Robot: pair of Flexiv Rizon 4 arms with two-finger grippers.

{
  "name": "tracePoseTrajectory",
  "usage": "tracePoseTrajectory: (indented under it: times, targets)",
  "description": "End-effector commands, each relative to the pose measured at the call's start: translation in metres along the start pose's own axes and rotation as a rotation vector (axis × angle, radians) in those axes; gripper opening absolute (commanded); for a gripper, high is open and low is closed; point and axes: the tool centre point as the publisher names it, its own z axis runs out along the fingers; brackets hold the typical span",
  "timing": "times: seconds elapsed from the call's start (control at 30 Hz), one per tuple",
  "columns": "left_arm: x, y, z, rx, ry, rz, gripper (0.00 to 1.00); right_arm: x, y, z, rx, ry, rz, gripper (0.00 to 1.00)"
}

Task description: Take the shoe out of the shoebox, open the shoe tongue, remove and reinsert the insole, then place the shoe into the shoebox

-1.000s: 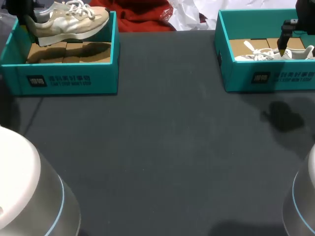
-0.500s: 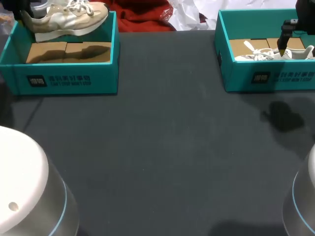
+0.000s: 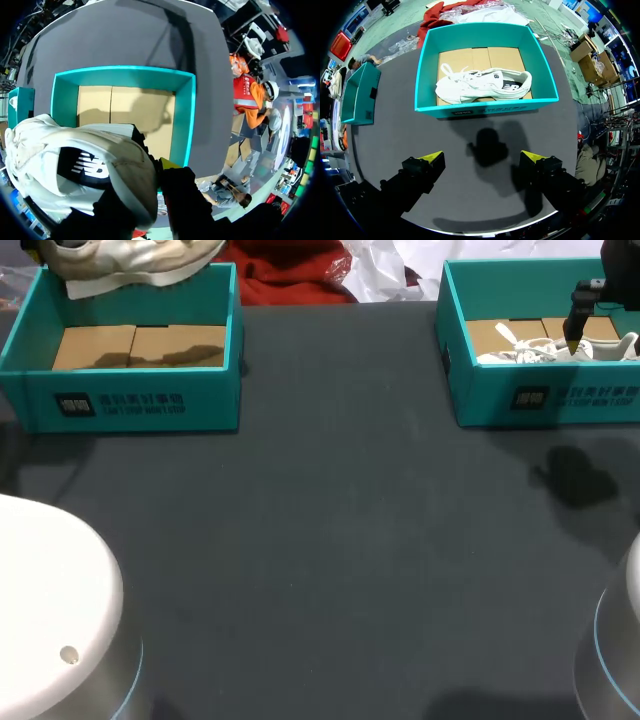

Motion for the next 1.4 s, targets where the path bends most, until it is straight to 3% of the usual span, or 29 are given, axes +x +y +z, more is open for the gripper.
tracePoseTrajectory:
  times: [0.03,0.5,0.8,1.4]
  targets:
    - [-0.01,-0.027,-0.045,-0.03,0.021,0.013,0.0,0.0,-0.001,0.0,-0.001,0.001,0.0,1.0]
    - [-0.058,-0.087,-0.096,-0.024,0.042,0.069,0.0,0.0,-0.001,0.0,-0.001,0.001,0.0,1.0]
    - [-0.089,-0.128,-0.113,-0.025,0.056,0.09,0.0,0.0,-0.001,0.0,-0.001,0.001,0.0,1.0]
    - [-0.147,-0.21,-0.116,0.006,0.063,0.138,0.0,0.0,-0.001,0.0,-0.001,0.001,0.0,1.0]
